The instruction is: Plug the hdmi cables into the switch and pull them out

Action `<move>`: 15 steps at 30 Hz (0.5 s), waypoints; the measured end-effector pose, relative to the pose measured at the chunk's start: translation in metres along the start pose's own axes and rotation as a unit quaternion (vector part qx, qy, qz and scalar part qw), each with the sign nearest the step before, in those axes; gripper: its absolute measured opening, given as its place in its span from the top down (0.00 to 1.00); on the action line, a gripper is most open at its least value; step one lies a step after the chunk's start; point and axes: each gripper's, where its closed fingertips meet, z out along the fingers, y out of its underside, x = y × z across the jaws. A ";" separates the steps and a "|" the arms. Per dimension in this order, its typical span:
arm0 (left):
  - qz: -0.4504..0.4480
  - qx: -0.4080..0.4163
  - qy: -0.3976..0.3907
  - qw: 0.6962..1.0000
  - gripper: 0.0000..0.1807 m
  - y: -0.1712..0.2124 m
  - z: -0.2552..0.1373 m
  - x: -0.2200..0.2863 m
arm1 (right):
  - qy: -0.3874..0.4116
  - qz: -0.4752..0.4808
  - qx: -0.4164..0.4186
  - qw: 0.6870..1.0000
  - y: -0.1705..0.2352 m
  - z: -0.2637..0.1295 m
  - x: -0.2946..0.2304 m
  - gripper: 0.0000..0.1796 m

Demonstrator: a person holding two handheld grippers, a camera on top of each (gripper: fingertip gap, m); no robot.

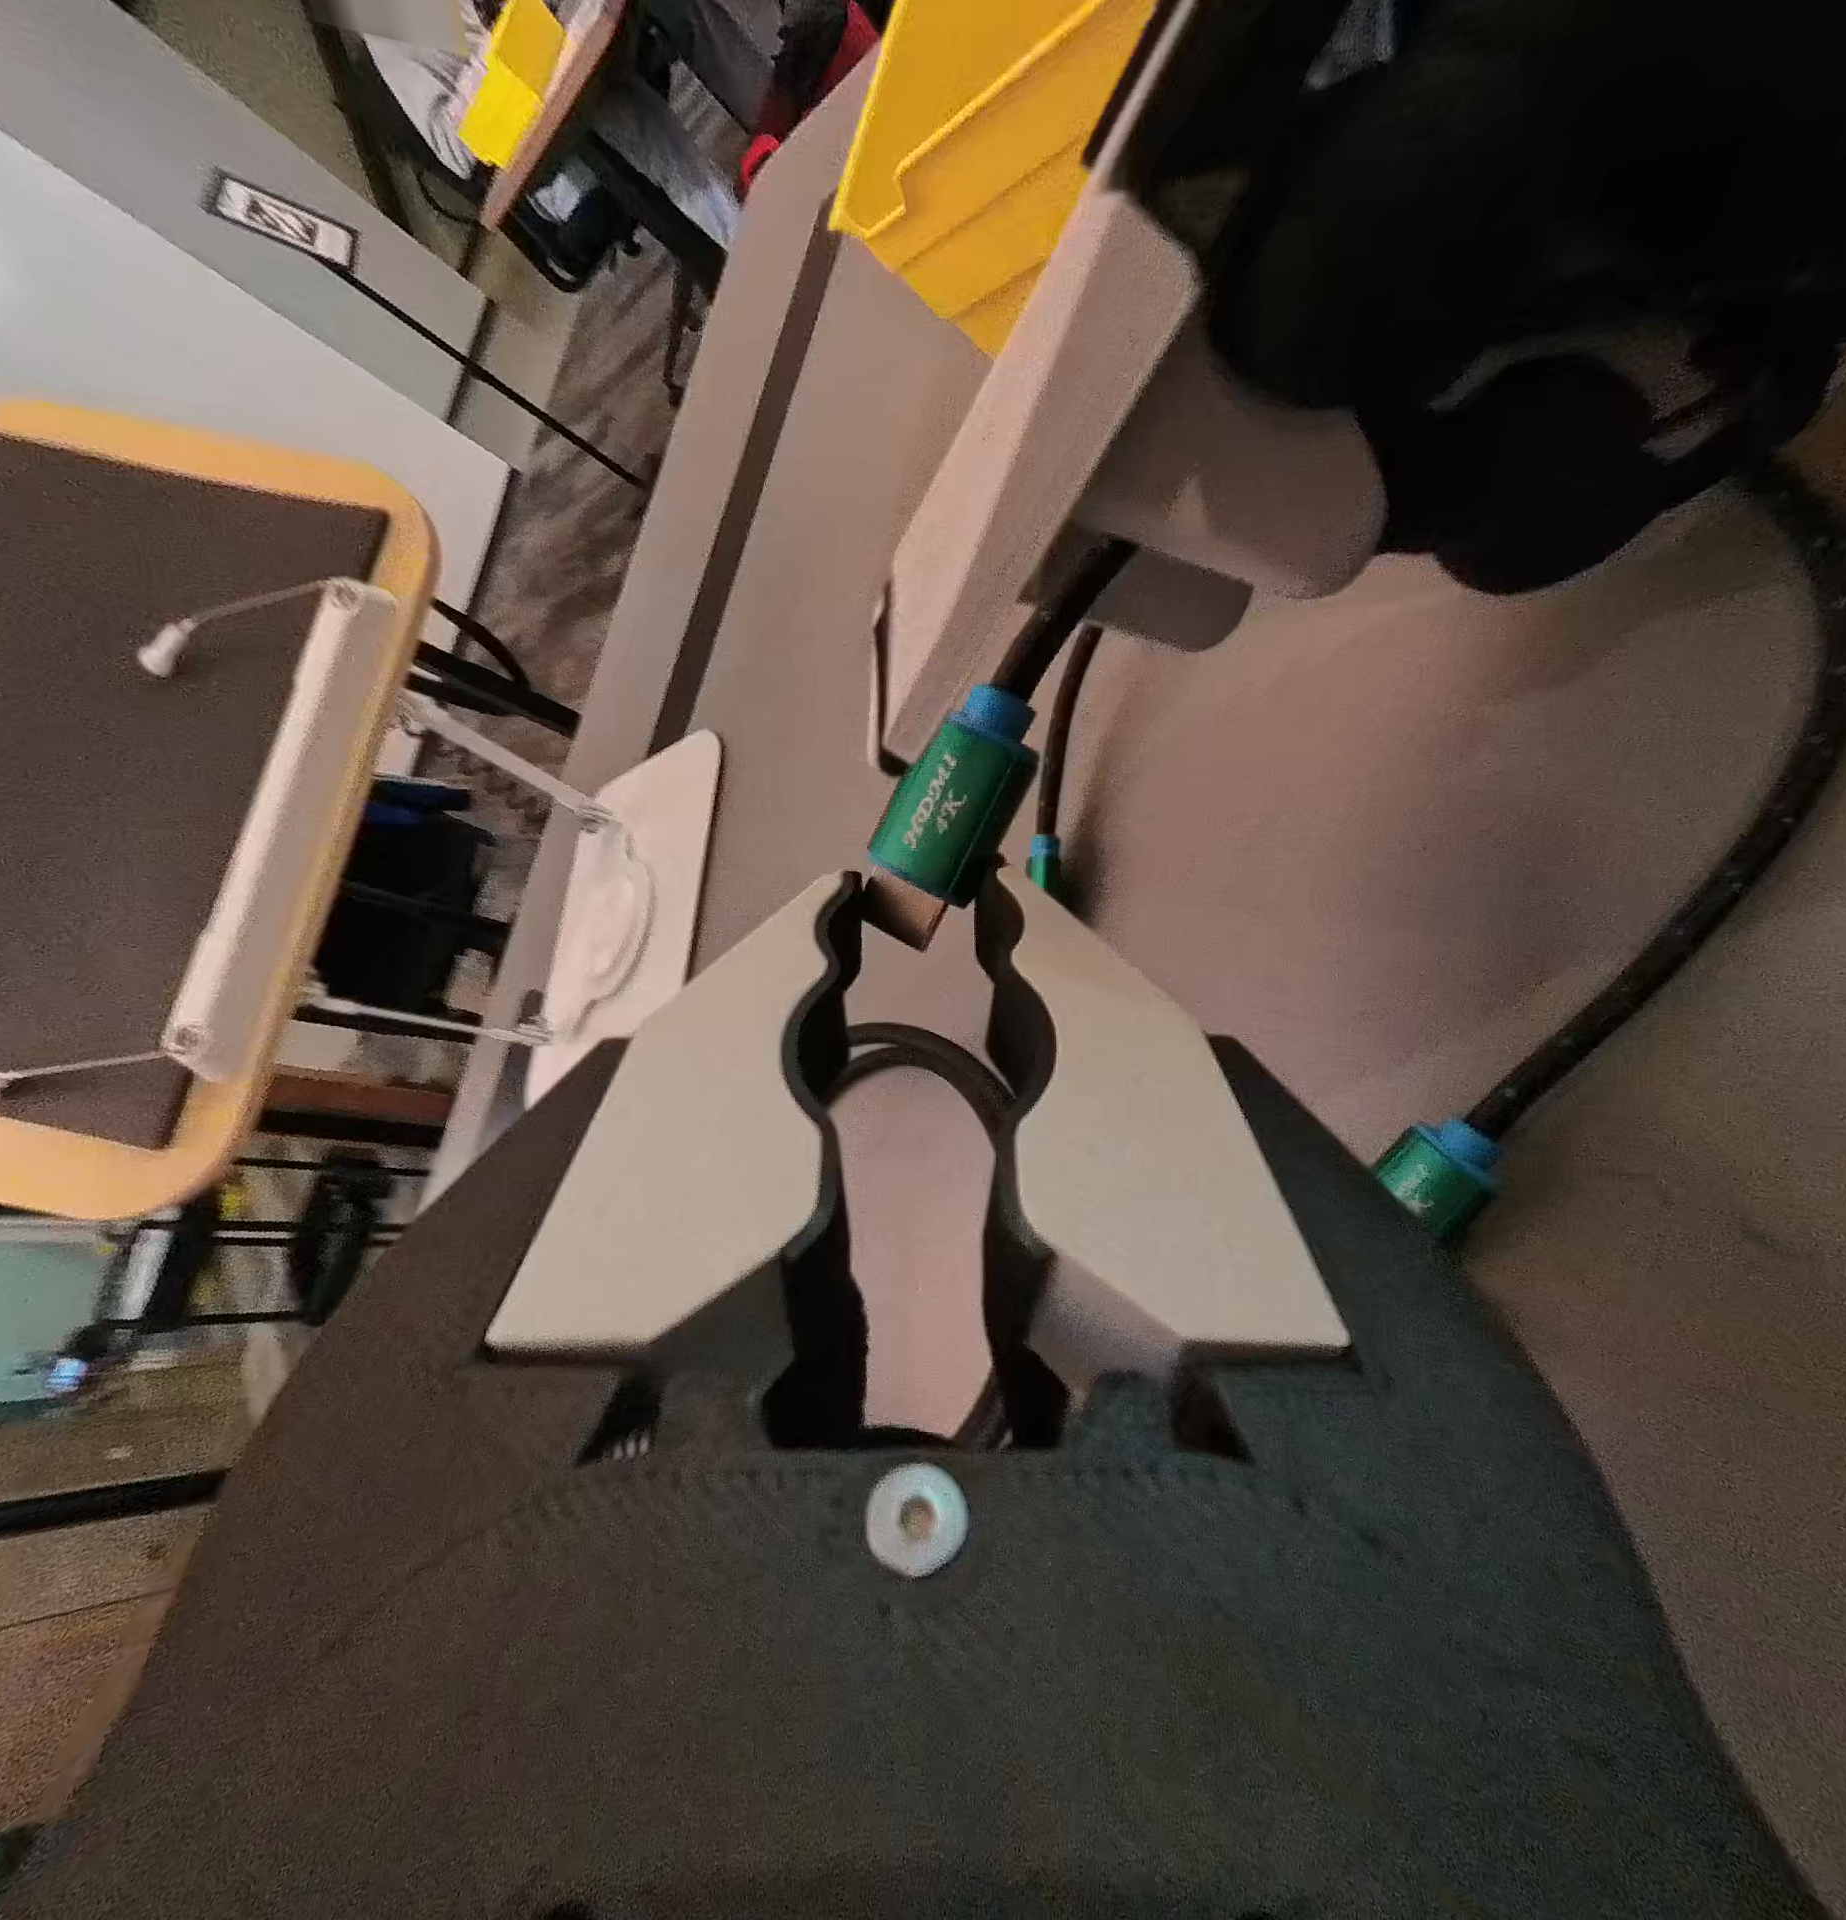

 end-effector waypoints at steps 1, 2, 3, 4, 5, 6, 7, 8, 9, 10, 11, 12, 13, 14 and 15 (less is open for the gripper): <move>-0.018 0.001 0.010 1.000 0.89 0.001 -0.001 -0.001 | 0.010 -0.026 -0.005 1.000 0.000 0.000 -0.001 0.91; -0.034 0.000 0.020 0.999 0.89 0.002 -0.001 -0.001 | 0.027 -0.058 -0.018 0.998 0.001 0.001 0.001 0.91; -0.046 -0.004 0.027 0.999 0.89 0.004 -0.001 -0.002 | 0.043 -0.090 -0.037 0.994 0.005 0.001 0.002 0.90; -0.060 -0.004 0.035 0.998 0.89 0.004 -0.002 -0.003 | 0.057 -0.125 -0.053 0.989 0.007 0.002 0.003 0.89; -0.082 -0.002 0.047 0.996 0.89 0.004 -0.002 -0.003 | 0.074 -0.158 -0.065 0.983 0.008 0.002 0.005 0.90; -0.100 -0.001 0.060 0.993 0.89 0.005 -0.002 -0.002 | 0.087 -0.188 -0.080 0.975 0.011 0.002 0.006 0.90; -0.110 -0.002 0.073 0.991 0.89 0.006 -0.002 0.000 | 0.096 -0.213 -0.094 0.968 0.014 0.002 0.007 0.89; -0.117 -0.003 0.086 0.989 0.89 0.007 -0.001 0.003 | 0.106 -0.230 -0.105 0.962 0.016 0.002 0.009 0.90; -0.132 0.000 0.096 0.987 0.89 0.007 -0.002 0.004 | 0.115 -0.244 -0.109 0.957 0.017 0.002 0.011 0.91; -0.150 0.009 0.105 0.983 0.89 0.005 -0.003 0.004 | 0.118 -0.251 -0.108 0.955 0.017 0.002 0.011 0.91; -0.164 0.014 0.115 0.980 0.89 0.004 -0.004 0.004 | 0.115 -0.253 -0.105 0.955 0.016 0.002 0.009 0.90; -0.175 0.020 0.124 0.977 0.89 0.003 -0.005 0.004 | 0.113 -0.253 -0.105 0.955 0.016 0.003 0.009 0.90; -0.189 0.026 0.134 0.973 0.89 0.002 -0.006 0.004 | 0.115 -0.257 -0.107 0.954 0.017 0.002 0.010 0.91; -0.200 0.026 0.143 0.969 0.89 0.002 -0.006 0.006 | 0.118 -0.263 -0.111 0.951 0.017 0.002 0.010 0.92; -0.205 0.024 0.151 0.967 0.89 0.002 -0.005 0.007 | 0.120 -0.267 -0.116 0.949 0.018 0.001 0.011 0.92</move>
